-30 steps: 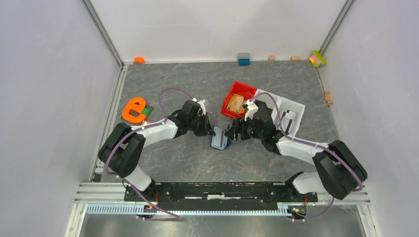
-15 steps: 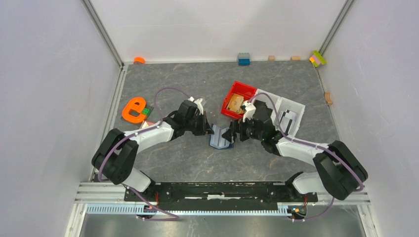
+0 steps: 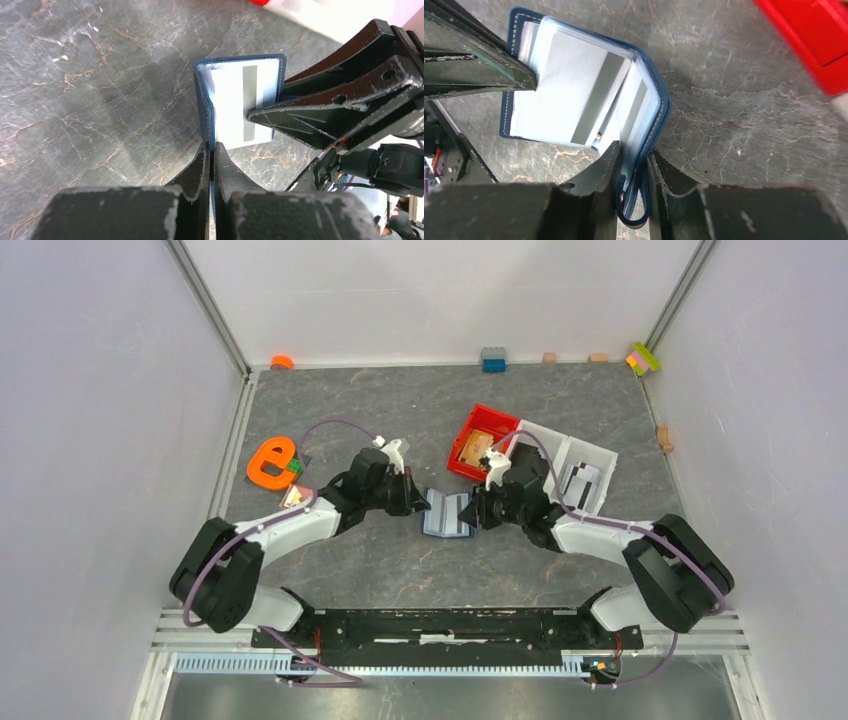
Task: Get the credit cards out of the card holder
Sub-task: Open the card holder at the center of the board.
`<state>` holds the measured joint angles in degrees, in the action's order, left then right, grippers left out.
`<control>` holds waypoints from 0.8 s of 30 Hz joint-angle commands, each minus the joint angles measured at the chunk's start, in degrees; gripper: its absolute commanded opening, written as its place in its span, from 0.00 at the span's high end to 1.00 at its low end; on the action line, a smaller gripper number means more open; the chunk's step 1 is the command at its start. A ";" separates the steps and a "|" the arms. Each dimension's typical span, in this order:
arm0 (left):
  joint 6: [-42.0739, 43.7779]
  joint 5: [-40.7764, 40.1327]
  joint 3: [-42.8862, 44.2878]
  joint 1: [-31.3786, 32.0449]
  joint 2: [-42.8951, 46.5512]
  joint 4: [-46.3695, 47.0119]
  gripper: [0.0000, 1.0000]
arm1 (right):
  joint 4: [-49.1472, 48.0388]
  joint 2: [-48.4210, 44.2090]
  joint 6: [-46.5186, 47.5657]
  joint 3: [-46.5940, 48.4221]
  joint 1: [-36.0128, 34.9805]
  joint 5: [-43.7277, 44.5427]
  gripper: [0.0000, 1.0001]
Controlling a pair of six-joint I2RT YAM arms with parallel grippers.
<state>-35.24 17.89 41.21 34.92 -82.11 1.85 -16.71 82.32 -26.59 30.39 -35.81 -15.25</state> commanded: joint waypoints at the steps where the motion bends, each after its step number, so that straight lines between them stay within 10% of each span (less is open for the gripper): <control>1: -2.01 -3.11 -3.07 -1.17 8.95 6.01 0.98 | -3.22 -6.62 -0.32 -1.99 2.02 3.42 0.70; 6: -3.09 -6.65 -7.62 -2.09 16.64 9.01 0.98 | -8.38 -12.84 -1.54 -6.66 3.75 2.72 0.63; 9: -3.44 -6.81 -9.43 -2.22 19.69 10.91 0.98 | -12.60 -16.68 -2.09 -9.95 4.26 1.60 0.20; 12: -3.79 -4.05 -10.94 -2.31 21.74 14.48 0.98 | -18.41 -20.02 -2.50 -13.11 4.34 -0.28 0.03; 24: -5.97 0.48 -16.87 -2.35 29.49 25.87 0.98 | -25.88 -22.12 -3.75 -15.68 4.24 -5.23 0.02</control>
<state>-38.57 16.03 25.58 32.73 -55.57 18.52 -36.42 60.88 -29.78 15.33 -31.51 -17.61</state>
